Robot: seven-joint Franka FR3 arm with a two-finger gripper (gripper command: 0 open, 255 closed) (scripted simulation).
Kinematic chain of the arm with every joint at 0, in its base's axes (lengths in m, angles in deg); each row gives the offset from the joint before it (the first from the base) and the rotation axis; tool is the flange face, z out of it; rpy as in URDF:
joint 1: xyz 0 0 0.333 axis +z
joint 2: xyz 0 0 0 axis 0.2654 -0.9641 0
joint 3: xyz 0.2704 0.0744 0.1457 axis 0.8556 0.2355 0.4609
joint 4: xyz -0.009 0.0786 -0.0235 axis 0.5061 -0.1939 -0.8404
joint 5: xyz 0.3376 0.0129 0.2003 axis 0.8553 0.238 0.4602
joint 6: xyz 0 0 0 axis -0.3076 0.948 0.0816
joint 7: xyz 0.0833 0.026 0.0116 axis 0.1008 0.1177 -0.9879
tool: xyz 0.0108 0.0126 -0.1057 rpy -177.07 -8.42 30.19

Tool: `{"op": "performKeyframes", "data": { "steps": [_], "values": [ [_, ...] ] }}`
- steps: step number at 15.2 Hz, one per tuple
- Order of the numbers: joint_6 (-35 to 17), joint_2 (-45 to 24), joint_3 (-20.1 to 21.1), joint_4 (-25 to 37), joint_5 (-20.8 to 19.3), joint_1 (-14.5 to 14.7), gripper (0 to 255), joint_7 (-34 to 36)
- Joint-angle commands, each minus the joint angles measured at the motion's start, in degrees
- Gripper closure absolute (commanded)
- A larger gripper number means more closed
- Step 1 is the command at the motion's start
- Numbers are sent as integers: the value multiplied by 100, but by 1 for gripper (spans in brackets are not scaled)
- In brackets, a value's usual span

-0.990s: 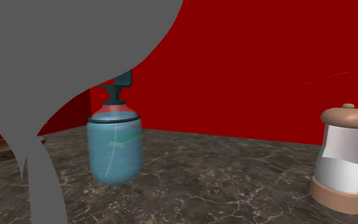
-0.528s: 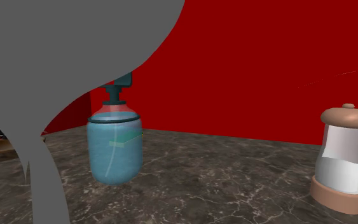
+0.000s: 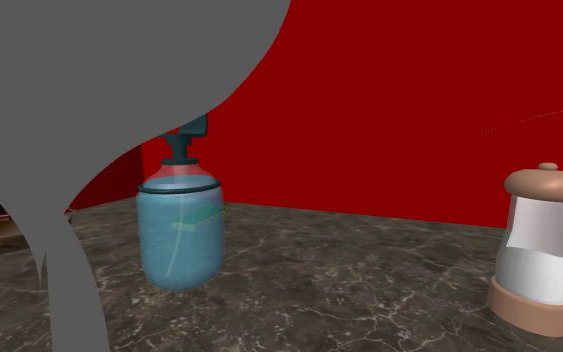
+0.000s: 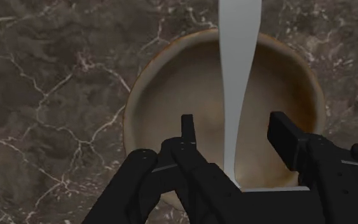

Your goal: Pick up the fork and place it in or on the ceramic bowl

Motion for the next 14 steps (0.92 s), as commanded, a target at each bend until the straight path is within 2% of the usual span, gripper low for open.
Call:
{"op": "performKeyframes", "data": {
  "steps": [1, 5, 9, 14],
  "values": [
    [-1, 1, 0, 0, 0, 0, 0, 0],
    [-1, 1, 0, 0, 0, 0, 0, 0],
    [755, -28, 6, 807, 13, 100, 0, -46],
    [755, -28, 6, 807, 13, 100, 0, -46]
  ]
}}
